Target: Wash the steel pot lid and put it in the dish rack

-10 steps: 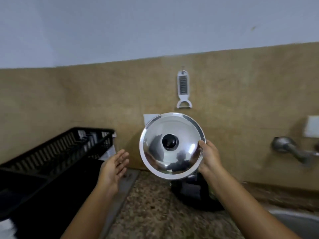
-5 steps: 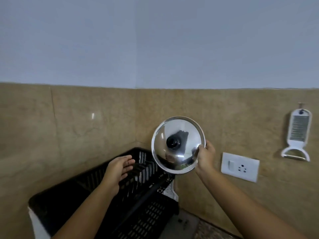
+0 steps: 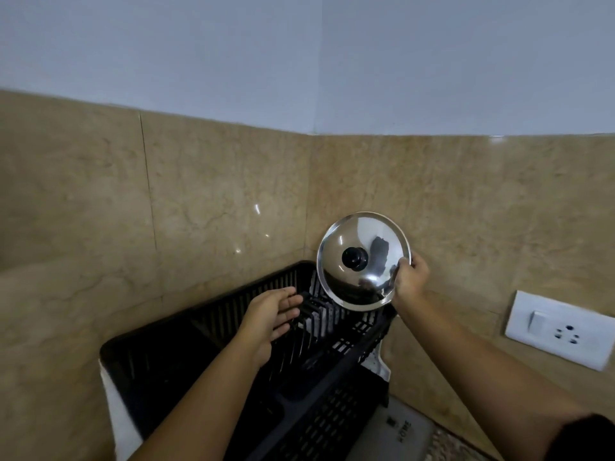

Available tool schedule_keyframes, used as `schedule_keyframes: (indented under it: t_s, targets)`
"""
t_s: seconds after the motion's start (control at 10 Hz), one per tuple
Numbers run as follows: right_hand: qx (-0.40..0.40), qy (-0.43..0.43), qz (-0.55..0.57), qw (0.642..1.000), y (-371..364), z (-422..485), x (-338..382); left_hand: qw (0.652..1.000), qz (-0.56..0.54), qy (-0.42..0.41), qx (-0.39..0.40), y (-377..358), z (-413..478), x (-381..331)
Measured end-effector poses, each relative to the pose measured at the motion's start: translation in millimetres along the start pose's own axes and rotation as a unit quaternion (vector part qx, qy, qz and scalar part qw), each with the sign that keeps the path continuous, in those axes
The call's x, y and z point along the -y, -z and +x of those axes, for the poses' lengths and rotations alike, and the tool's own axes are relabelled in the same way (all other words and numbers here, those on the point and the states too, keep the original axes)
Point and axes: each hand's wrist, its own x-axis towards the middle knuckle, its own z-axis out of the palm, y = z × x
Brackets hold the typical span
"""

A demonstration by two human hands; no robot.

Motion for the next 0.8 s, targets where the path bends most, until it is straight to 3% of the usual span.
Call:
schedule_keyframes:
  t_s: [0.4, 0.8]
  targets:
    - [0.021, -0.07, 0.045, 0.996, -9, 5, -30, 0.999, 0.026, -0.02, 0.02, -1, 3, 1]
    - [0.134, -0.103, -0.048, 0.985, 16, -17, -3, 0.999, 0.003, -0.03, -0.024, -4, -5, -3]
